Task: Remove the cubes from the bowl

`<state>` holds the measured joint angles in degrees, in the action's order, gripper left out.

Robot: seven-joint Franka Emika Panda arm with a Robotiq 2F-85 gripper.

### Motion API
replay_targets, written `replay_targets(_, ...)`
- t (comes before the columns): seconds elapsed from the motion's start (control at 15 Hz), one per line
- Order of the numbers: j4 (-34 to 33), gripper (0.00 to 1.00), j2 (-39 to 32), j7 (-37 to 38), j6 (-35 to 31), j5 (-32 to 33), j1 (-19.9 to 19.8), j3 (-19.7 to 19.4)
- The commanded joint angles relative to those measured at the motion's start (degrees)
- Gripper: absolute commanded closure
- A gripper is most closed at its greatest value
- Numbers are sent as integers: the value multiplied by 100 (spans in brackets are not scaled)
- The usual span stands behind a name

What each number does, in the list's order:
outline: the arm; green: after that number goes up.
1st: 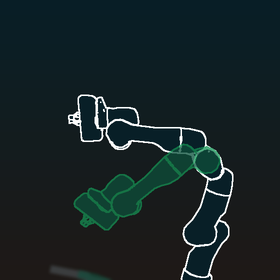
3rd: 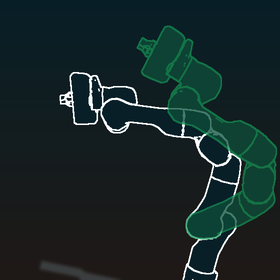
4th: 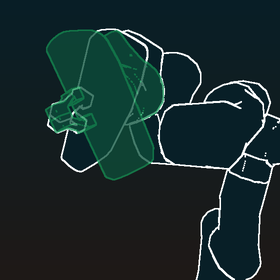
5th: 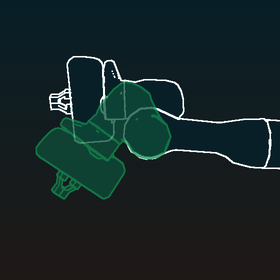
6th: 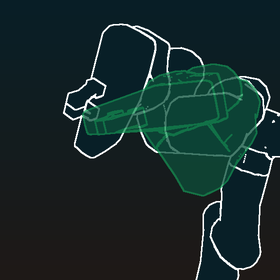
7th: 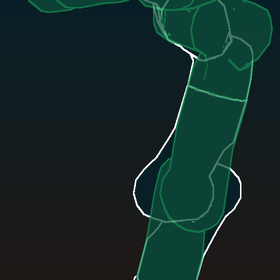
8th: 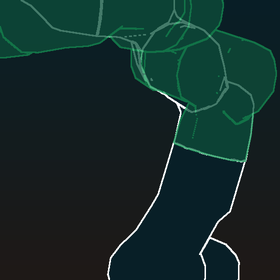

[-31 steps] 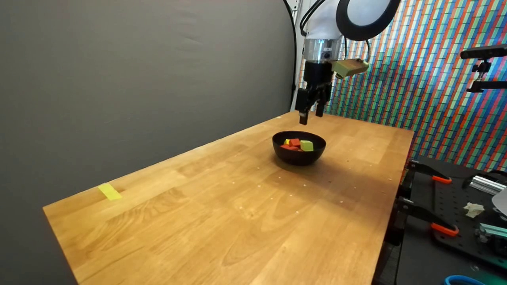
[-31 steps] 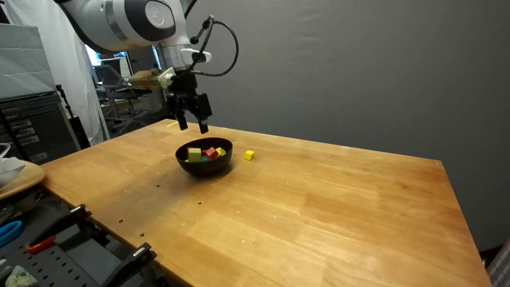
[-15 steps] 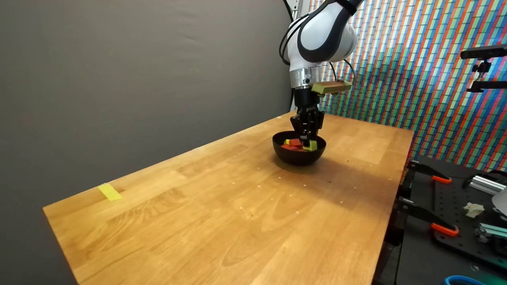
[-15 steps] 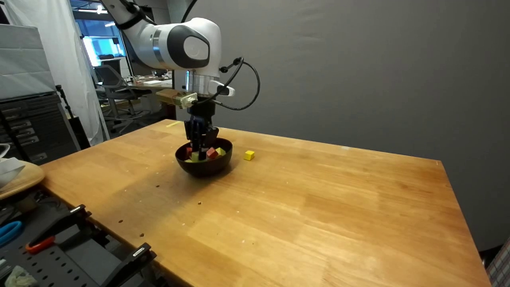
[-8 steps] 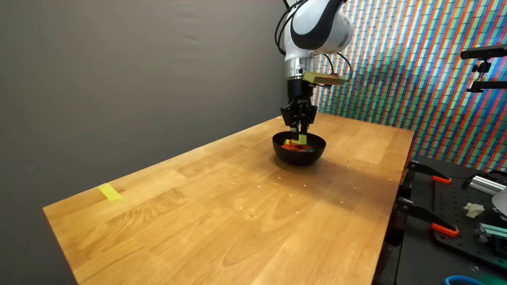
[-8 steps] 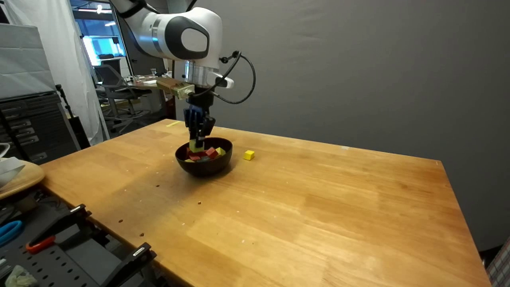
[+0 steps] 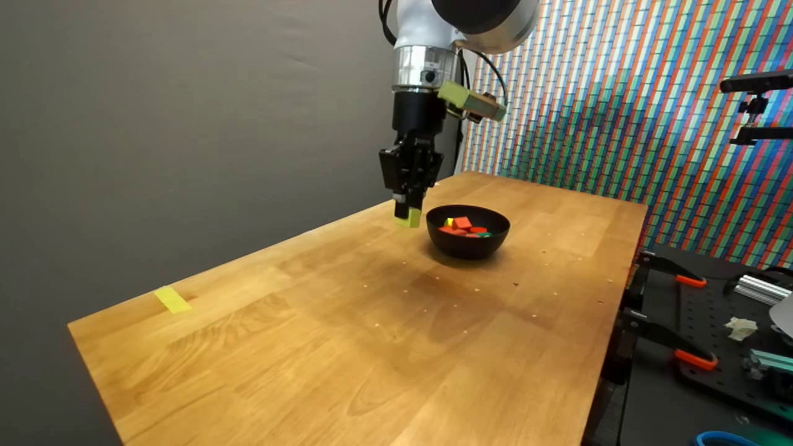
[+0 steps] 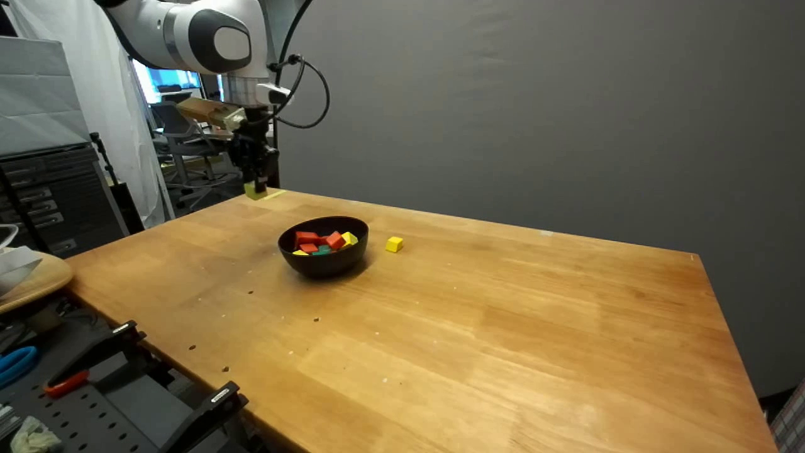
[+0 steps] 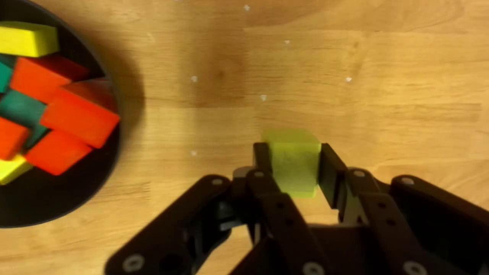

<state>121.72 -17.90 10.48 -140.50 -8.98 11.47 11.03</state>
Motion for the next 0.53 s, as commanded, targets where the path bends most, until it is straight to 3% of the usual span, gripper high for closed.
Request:
replay_targets(0.0,-638,82,-866,129,-237,227,281,-58)
replay_targets(0.13,-881,82,-1173,280,-210,543,447,-243)
replay_targets(0.2,-1015,49,-1263,340,-85,673,493,-328)
replay_targets(0.47,-1343,17,-1151,474,413,887,512,-507)
